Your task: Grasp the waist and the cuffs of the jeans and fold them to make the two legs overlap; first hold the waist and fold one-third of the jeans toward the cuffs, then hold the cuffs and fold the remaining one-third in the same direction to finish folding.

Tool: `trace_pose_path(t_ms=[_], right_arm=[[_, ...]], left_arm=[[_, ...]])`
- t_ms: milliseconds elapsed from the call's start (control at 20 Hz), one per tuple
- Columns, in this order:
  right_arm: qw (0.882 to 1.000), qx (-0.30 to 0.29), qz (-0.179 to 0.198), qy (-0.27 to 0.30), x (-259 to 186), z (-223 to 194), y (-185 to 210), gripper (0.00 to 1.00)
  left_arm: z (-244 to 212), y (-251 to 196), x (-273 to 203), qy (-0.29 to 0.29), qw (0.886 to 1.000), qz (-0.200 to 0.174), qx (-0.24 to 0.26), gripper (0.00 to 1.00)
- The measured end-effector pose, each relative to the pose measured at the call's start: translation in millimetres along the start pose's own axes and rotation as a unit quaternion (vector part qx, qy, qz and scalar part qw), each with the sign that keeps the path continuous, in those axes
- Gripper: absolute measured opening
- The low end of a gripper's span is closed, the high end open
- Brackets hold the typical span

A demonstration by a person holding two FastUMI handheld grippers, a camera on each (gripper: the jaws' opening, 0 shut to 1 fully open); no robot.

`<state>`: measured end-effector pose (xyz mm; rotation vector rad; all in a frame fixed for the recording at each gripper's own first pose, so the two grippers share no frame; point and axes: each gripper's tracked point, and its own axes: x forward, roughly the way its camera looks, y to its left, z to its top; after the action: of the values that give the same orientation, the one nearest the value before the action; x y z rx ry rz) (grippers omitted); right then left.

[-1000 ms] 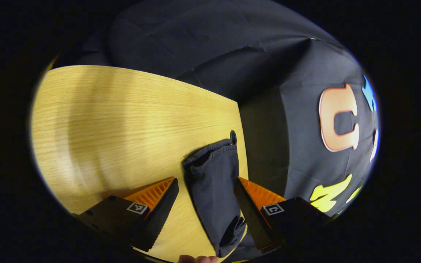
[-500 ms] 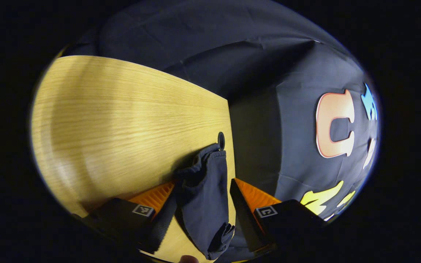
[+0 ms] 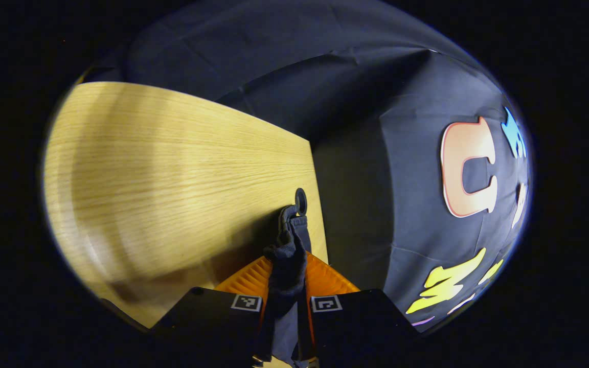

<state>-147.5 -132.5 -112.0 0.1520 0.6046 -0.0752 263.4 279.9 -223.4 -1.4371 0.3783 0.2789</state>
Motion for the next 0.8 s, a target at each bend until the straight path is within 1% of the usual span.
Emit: trace_pose_path(t_ms=[50, 100, 150, 200, 250, 300, 350, 450, 500, 550, 650, 700, 750, 800], right_arm=[[1.000, 0.002, 0.001, -0.002, -3, -1, -2, 0.99], [1.000, 0.005, 0.001, -0.003, -3, -1, -3, 0.99], [1.000, 0.008, 0.003, -0.005, -6, -1, -4, 0.94], [1.000, 0.011, 0.005, -0.010, -8, -1, -5, 0.94], [1.000, 0.011, 0.006, -0.015, -12, -1, -7, 0.99], [1.000, 0.012, 0.006, -0.021, -15, -1, -9, 0.99], [1.000, 0.014, 0.010, -0.025, -19, -1, -11, 0.94], [0.999, 0.018, 0.010, -0.038, -26, 2, -15, 0.94], [0.999, 0.015, 0.012, -0.045, -31, 3, -16, 0.94], [0.998, 0.014, 0.015, -0.052, -36, 3, -16, 0.94], [0.998, 0.012, 0.017, -0.064, -46, 4, -19, 0.94], [0.997, 0.013, 0.017, -0.068, -51, 3, -20, 0.94], [0.997, 0.015, 0.013, -0.069, -54, 0, -23, 0.94], [0.998, 0.019, 0.007, -0.065, -56, -4, -27, 0.99]], left_arm=[[-1, -6, -3, 0.000, 1.000, 0.000, 0.011, 0.20], [-2, -12, -5, 0.000, 1.000, -0.002, 0.021, 0.18], [-6, -25, -10, 0.003, 1.000, -0.012, 0.024, 0.16], [-12, -45, -16, 0.007, 0.999, -0.023, 0.026, 0.14], [-20, -64, -22, 0.011, 0.999, -0.030, 0.033, 0.14], [-28, -83, -28, 0.011, 0.998, -0.040, 0.043, 0.13], [-37, -105, -35, 0.011, 0.997, -0.052, 0.054, 0.13], [-64, -156, -50, 0.015, 0.993, -0.078, 0.082, 0.13], [-80, -174, -55, 0.020, 0.991, -0.084, 0.105, 0.13], [-99, -191, -58, 0.026, 0.986, -0.087, 0.137, 0.13], [-145, -225, -67, 0.041, 0.974, -0.101, 0.197, 0.14], [-173, -242, -70, 0.052, 0.966, -0.108, 0.228, 0.13], [-203, -255, -70, 0.064, 0.955, -0.114, 0.265, 0.13], [-224, -258, -75, 0.071, 0.944, -0.115, 0.301, 0.14]])
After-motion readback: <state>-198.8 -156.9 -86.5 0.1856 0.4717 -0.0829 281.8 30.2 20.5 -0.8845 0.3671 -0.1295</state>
